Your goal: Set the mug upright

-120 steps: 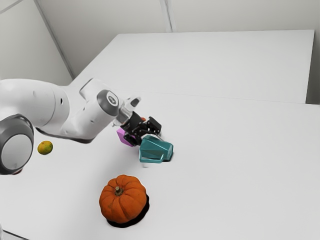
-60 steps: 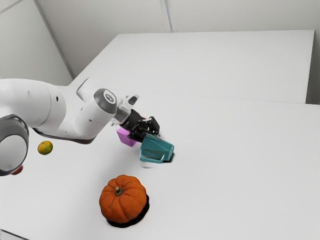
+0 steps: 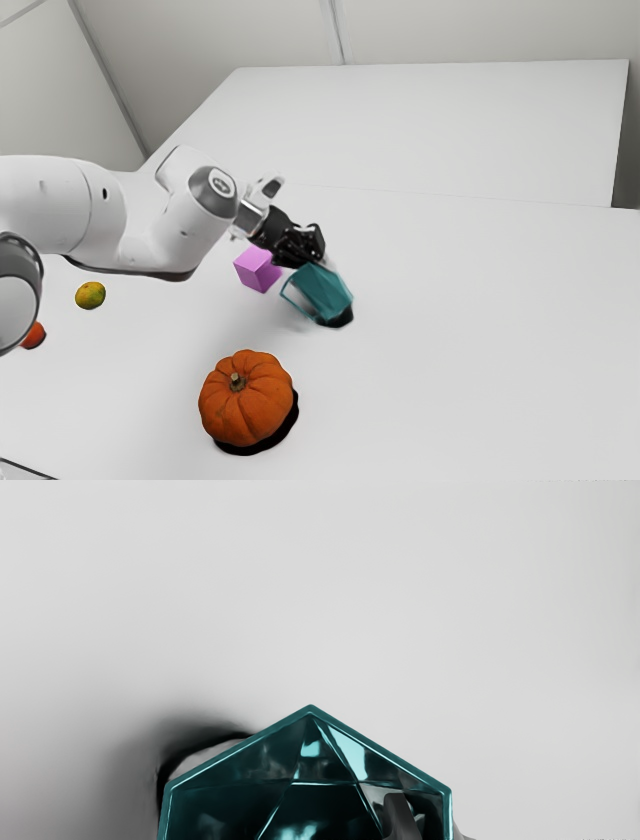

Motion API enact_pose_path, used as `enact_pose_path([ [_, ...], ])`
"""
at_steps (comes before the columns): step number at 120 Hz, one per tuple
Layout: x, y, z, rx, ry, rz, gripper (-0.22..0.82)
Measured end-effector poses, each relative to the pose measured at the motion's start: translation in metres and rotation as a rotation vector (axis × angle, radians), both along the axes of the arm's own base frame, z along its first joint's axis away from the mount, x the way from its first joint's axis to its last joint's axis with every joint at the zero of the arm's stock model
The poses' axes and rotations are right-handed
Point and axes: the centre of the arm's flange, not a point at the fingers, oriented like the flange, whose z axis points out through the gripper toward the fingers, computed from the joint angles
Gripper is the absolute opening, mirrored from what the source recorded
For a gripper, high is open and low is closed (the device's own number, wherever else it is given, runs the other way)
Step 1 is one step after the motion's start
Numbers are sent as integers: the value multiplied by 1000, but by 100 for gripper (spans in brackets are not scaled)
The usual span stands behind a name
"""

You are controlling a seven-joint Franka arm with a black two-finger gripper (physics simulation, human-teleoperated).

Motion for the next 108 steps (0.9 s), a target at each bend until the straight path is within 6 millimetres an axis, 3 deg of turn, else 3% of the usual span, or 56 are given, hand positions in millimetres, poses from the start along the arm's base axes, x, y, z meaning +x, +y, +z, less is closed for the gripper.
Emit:
enact_pose_path([
  [28,-2,-30,29,33,-75,-77,-16],
  [44,1,-41,45,204,-133,-212,-16],
  [69,-2,-58,51,452,-180,-398,-16],
  [82,-10,-58,69,505,-214,-421,-16],
  [108,-43,-38,79,562,-209,-421,-16],
])
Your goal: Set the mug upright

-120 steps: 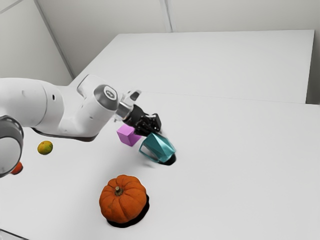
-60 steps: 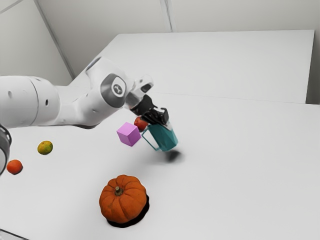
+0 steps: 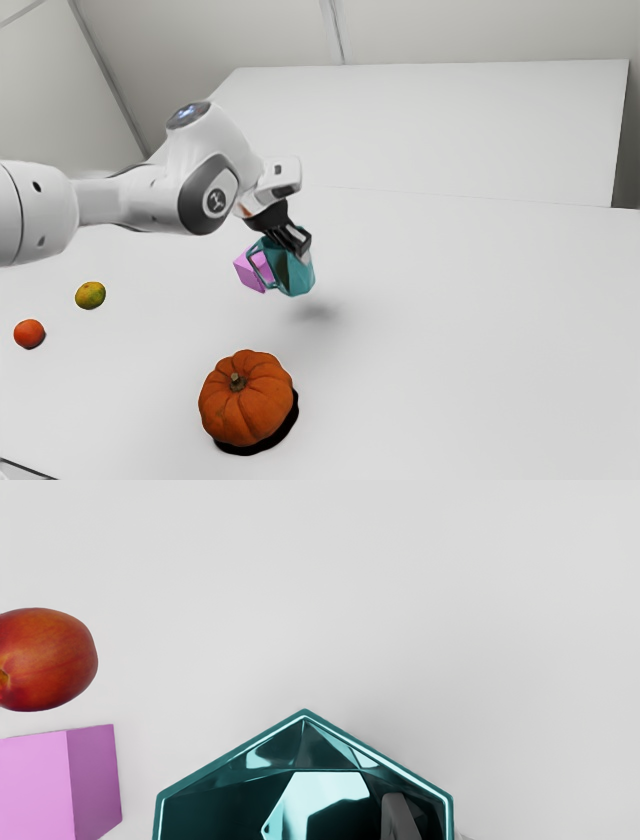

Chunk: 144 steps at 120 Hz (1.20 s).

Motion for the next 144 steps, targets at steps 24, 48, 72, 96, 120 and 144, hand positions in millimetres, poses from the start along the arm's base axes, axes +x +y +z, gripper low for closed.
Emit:
enact_pose_path([
  [24,-22,15,3,38,-3,12,-16],
  [48,-26,43,-1,96,-1,44,-17],
  [72,-29,63,-13,169,8,50,-18],
  [96,-35,77,-39,201,22,66,-18],
  [120,-37,78,-59,203,1,73,-18],
  [144,-45,77,-73,190,-34,78,-18],
])
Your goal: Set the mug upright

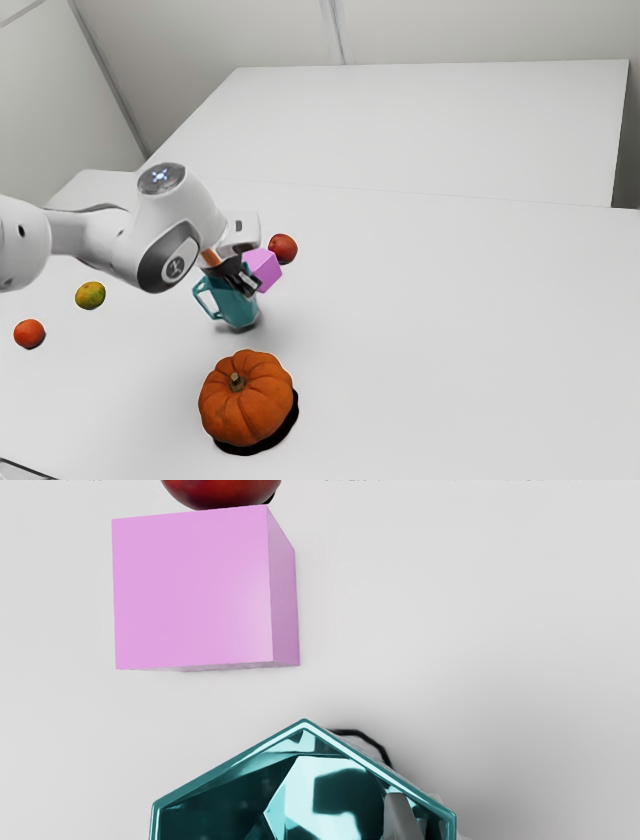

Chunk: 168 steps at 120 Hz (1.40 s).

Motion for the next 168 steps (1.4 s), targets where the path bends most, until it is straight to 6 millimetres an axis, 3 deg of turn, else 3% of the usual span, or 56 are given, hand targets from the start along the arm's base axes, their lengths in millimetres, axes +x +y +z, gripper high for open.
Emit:
enact_pose_path([
  [45,-4,0,-6,-20,-64,4,-17],
  [109,-1,1,4,-29,-94,3,22],
  [153,-1,0,47,-38,-140,-14,41],
  [168,32,2,93,-16,-179,-7,50],
])
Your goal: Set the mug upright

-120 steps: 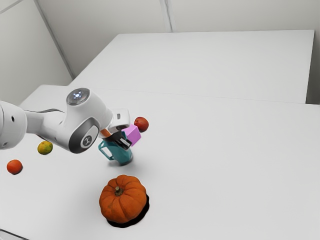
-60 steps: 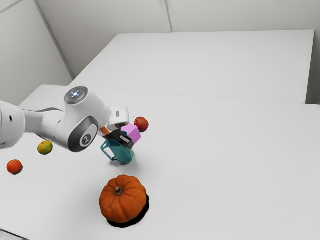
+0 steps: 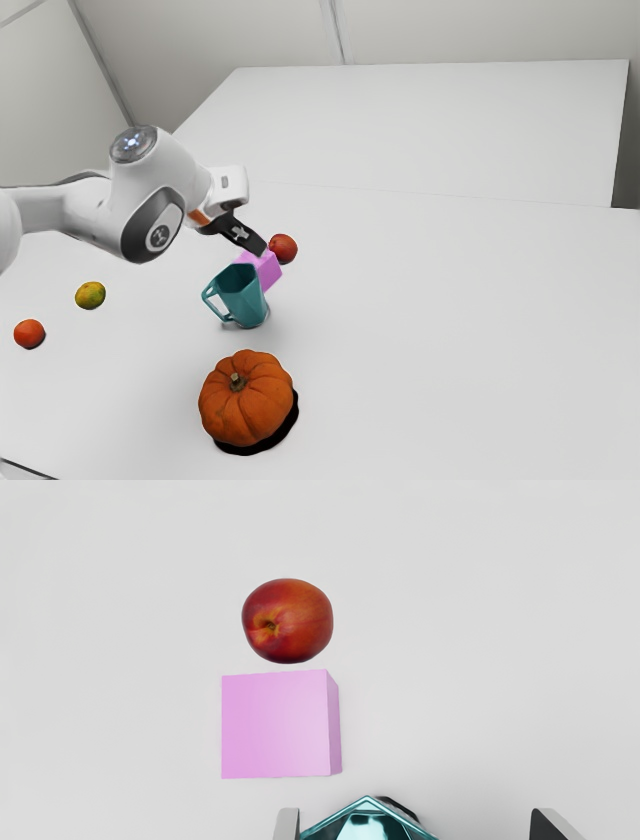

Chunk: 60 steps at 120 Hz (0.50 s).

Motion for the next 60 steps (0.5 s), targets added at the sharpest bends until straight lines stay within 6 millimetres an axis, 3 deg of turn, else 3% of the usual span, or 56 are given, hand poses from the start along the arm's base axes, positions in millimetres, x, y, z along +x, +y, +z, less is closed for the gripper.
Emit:
enact_pose_path([
  [14,49,2,56,24,12,46,54],
  [28,79,4,89,15,103,105,57],
  [48,107,16,103,-19,260,186,59],
  [60,108,22,100,-37,345,211,59],
])
